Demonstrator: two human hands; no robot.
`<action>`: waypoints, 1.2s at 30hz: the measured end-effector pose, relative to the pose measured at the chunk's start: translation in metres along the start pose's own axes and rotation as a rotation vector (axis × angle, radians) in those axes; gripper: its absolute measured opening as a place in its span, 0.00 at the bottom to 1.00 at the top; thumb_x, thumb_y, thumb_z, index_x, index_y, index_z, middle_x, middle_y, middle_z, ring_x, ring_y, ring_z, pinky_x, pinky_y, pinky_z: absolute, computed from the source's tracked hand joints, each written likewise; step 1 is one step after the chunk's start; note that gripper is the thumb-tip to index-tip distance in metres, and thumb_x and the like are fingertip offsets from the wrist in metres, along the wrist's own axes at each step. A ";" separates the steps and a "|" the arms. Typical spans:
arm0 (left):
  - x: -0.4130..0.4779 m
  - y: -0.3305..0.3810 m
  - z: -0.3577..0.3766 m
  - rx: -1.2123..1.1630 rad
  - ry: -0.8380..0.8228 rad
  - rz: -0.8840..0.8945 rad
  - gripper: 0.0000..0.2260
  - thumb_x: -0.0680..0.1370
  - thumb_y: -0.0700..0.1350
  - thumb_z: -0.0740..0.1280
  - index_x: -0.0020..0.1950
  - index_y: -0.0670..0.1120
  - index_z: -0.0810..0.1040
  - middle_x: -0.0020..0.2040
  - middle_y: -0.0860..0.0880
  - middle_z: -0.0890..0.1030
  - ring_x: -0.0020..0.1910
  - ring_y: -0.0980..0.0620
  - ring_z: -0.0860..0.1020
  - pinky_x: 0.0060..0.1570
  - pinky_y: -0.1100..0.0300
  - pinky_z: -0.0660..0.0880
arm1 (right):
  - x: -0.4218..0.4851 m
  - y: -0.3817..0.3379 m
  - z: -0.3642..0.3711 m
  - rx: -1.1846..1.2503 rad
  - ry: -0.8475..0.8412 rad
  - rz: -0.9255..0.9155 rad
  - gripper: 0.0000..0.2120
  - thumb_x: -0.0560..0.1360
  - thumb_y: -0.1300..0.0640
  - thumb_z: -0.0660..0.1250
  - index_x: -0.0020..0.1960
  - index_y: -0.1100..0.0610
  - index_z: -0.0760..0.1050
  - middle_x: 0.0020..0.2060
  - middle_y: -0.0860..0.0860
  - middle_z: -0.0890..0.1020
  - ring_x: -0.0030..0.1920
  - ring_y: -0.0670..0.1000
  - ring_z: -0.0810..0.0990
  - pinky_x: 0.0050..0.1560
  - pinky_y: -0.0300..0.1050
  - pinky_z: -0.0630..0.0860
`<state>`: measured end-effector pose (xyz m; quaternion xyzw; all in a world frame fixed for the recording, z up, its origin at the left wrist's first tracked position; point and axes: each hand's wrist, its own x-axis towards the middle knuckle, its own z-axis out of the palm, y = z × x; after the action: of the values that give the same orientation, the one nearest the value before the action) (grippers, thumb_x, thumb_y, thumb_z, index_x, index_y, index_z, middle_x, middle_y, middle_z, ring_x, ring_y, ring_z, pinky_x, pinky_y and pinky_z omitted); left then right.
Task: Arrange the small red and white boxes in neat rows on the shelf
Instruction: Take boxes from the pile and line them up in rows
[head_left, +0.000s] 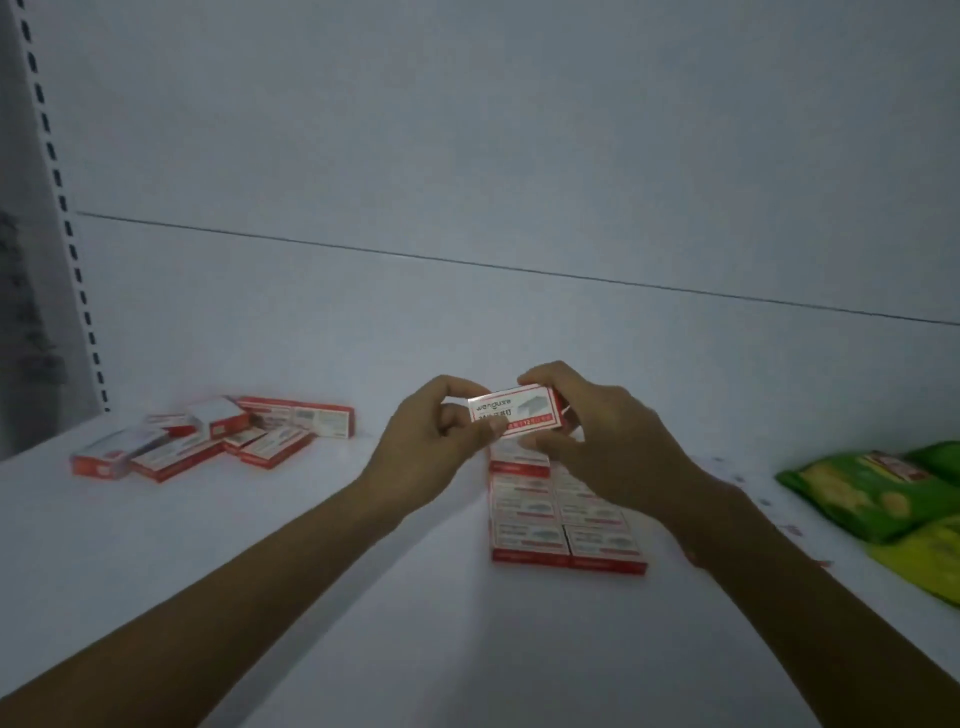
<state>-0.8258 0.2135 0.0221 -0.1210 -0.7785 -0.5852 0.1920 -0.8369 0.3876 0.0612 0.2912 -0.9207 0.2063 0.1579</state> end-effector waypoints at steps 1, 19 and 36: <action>0.002 -0.003 0.016 0.078 -0.016 0.035 0.09 0.75 0.50 0.68 0.53 0.51 0.74 0.49 0.55 0.82 0.42 0.60 0.80 0.43 0.64 0.79 | -0.007 0.015 -0.005 -0.048 0.013 0.012 0.17 0.74 0.45 0.64 0.61 0.47 0.67 0.52 0.45 0.81 0.46 0.48 0.80 0.46 0.43 0.79; 0.016 -0.070 0.073 0.468 -0.054 0.013 0.16 0.77 0.53 0.63 0.64 0.52 0.71 0.61 0.60 0.70 0.59 0.60 0.69 0.58 0.65 0.66 | -0.007 0.123 0.052 -0.334 -0.108 0.285 0.20 0.77 0.44 0.58 0.67 0.49 0.66 0.60 0.50 0.76 0.58 0.52 0.75 0.64 0.52 0.66; 0.018 -0.081 0.074 0.609 -0.142 -0.022 0.21 0.77 0.60 0.58 0.68 0.57 0.68 0.73 0.55 0.62 0.71 0.55 0.62 0.64 0.59 0.60 | -0.015 0.113 0.047 -0.169 -0.171 0.280 0.26 0.75 0.37 0.54 0.68 0.48 0.68 0.59 0.46 0.71 0.57 0.47 0.72 0.61 0.48 0.70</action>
<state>-0.8868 0.2603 -0.0583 -0.0900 -0.9307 -0.3173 0.1584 -0.9012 0.4568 -0.0183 0.1625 -0.9763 0.1227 0.0727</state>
